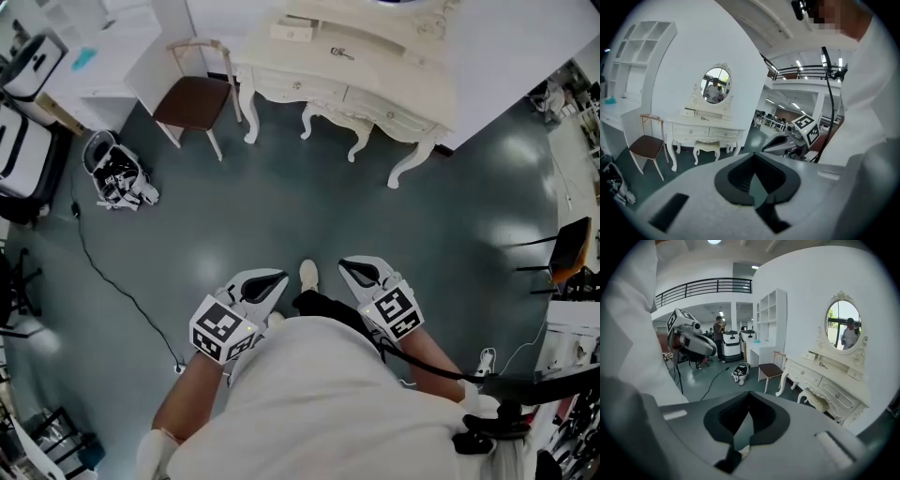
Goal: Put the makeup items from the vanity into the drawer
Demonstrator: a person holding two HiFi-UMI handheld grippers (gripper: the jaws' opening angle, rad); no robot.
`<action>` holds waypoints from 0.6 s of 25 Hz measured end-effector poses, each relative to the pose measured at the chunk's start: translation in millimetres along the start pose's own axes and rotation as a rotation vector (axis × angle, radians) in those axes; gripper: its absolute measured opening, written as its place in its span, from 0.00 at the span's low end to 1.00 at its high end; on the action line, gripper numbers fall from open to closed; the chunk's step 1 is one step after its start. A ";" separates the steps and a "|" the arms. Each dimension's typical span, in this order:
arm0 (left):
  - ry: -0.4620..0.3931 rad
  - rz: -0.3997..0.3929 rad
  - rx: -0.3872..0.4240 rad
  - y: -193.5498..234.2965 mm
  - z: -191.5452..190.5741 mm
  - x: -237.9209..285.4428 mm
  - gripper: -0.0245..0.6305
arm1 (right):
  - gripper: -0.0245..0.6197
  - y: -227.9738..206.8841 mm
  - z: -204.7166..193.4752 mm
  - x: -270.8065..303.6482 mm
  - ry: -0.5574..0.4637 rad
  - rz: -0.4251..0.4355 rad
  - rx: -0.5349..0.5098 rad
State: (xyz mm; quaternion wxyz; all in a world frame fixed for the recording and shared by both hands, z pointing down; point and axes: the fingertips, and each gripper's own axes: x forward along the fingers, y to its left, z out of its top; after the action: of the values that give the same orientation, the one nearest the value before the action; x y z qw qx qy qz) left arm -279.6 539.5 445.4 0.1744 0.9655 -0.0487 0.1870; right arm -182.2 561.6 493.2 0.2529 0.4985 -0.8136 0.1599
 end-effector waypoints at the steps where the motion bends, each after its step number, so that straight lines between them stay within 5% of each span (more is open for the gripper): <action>1: 0.005 0.003 0.007 5.3 7.8 12.9 0.04 | 0.05 -18.1 2.1 3.9 -0.010 0.000 -0.002; 10: 0.045 0.068 0.062 66.1 90.1 103.6 0.04 | 0.10 -154.8 31.2 32.2 -0.055 0.029 -0.017; 15: 0.048 0.081 0.018 103.9 115.6 134.4 0.04 | 0.10 -204.2 33.2 55.6 -0.038 0.034 0.000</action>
State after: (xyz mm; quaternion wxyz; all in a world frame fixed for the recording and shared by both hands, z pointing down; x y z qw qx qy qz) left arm -132.0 397.5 428.8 0.1590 0.9596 -0.0818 0.2174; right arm -29.2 411.7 499.4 0.2346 0.4877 -0.8266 0.1544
